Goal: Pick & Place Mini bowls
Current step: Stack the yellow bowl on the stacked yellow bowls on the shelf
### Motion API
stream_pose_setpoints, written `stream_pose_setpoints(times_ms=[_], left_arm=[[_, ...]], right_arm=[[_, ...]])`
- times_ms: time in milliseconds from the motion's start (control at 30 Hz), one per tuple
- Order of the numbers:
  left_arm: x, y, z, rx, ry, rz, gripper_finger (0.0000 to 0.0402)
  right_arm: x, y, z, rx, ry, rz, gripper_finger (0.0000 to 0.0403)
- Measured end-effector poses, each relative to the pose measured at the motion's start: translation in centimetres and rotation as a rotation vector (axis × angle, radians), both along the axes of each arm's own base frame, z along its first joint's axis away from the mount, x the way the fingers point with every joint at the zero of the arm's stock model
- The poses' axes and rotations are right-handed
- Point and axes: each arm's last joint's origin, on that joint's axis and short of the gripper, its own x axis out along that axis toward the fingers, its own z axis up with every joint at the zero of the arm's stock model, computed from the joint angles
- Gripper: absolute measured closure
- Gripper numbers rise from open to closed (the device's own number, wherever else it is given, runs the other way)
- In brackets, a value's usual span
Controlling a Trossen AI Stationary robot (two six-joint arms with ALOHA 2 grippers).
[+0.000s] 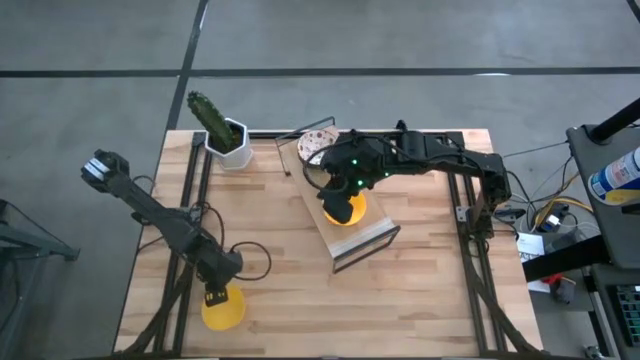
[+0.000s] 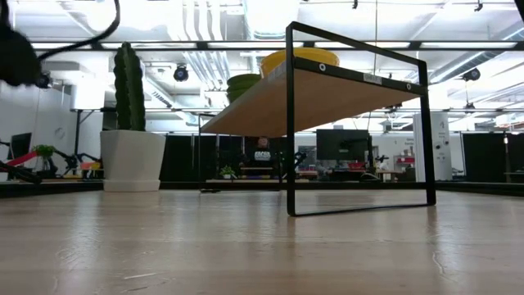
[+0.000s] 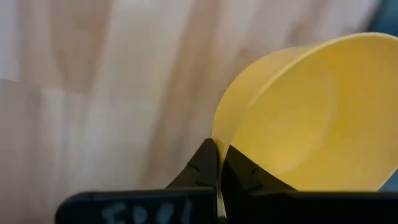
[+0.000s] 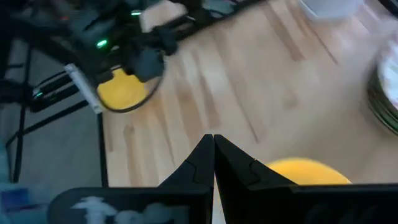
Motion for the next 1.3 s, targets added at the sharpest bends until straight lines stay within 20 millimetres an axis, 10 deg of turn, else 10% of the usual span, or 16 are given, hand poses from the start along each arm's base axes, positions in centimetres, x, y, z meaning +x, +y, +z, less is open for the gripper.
stream_pose_setpoints(times_ms=[567, 900, 1300], left_arm=[[2.4, 3.0, 7.4, -0.55, 0.032, -0.015, 0.0401], [4.6, 5.8, 7.9, -0.747, 0.011, 0.009, 0.0401], [6.7, 6.5, 8.4, -0.749, -0.144, 0.067, 0.0401]], right_arm=[[3.2, 6.4, 2.2, 0.076, -0.435, 0.385, 0.0361], [6.9, 8.1, -1.2, 0.094, -0.444, 0.432, 0.0262], [9.6, 10.0, -4.9, 0.165, -0.4, 0.514, 0.0262]])
